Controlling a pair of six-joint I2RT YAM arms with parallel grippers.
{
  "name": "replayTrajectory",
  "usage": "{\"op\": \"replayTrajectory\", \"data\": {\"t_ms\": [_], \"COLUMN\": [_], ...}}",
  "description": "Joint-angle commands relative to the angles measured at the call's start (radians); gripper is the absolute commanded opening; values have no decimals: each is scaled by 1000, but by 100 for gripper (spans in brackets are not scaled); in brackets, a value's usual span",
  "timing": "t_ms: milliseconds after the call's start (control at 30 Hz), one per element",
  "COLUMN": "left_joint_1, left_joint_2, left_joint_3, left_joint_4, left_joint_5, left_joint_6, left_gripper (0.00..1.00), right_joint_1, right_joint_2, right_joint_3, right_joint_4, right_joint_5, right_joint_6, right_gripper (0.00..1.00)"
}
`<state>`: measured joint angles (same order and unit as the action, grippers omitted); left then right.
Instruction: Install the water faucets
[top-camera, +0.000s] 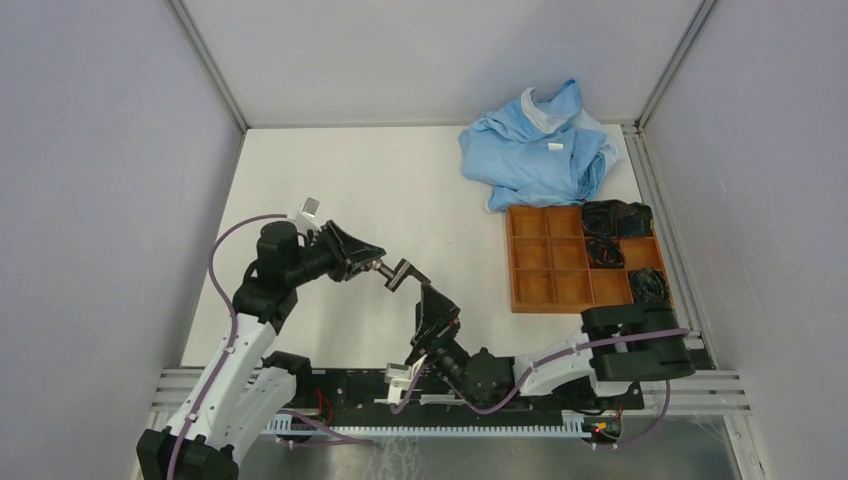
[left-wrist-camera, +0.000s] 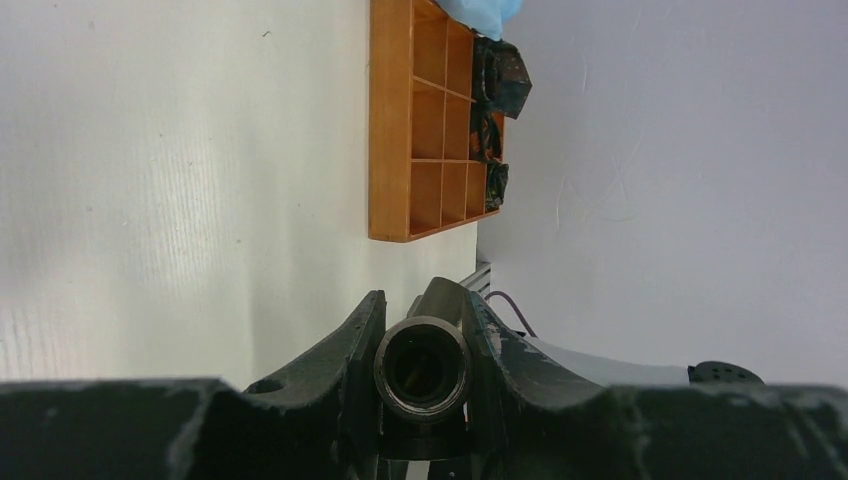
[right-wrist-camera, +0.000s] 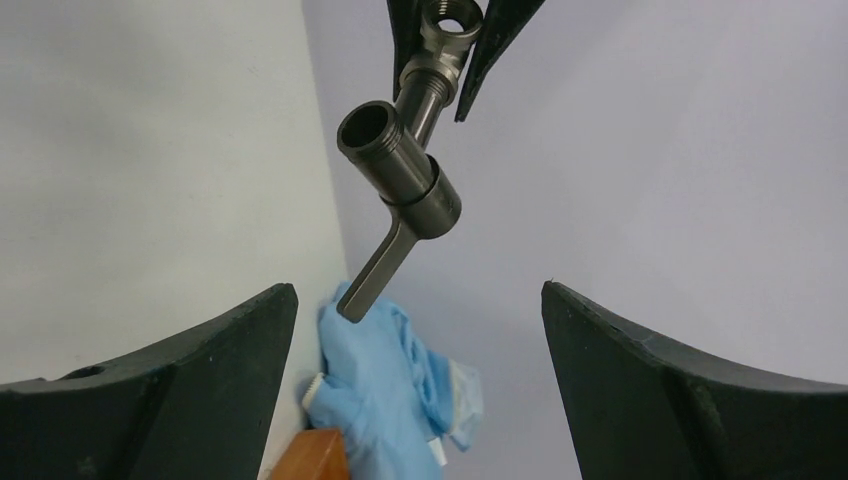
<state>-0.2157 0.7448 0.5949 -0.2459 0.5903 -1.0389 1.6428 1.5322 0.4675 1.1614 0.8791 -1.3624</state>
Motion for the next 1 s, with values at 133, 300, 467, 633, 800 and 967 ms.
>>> {"op": "replayTrajectory", "data": {"t_ms": [133,300,467,633,800,967], "left_joint_1": [3,2,3,2,3,3], "left_joint_2": [19,40,52,65,76,78], "left_joint_3": [83,92,101,109,112,105], "left_joint_4": [16,13,13,16,28,41], "left_joint_5": [54,82,91,104,113,121], "left_joint_6": [-13,-1,5,7,6,20], "left_gripper": [2,2,2,2,2,2], "right_joint_1": [-59,-103,-146,-164,-167,-170], "right_joint_2": [230,272,302,309,287,136], "right_joint_3": [135,185,217,227,226,185], "right_joint_4": [537,510,474,462,479,299], "right_joint_5": [-42,-103,-134,-154,-146,-177], "right_joint_6": [-362,-330,-271,-223,-167,145], "right_gripper": [98,97,75,54,43,36]}}
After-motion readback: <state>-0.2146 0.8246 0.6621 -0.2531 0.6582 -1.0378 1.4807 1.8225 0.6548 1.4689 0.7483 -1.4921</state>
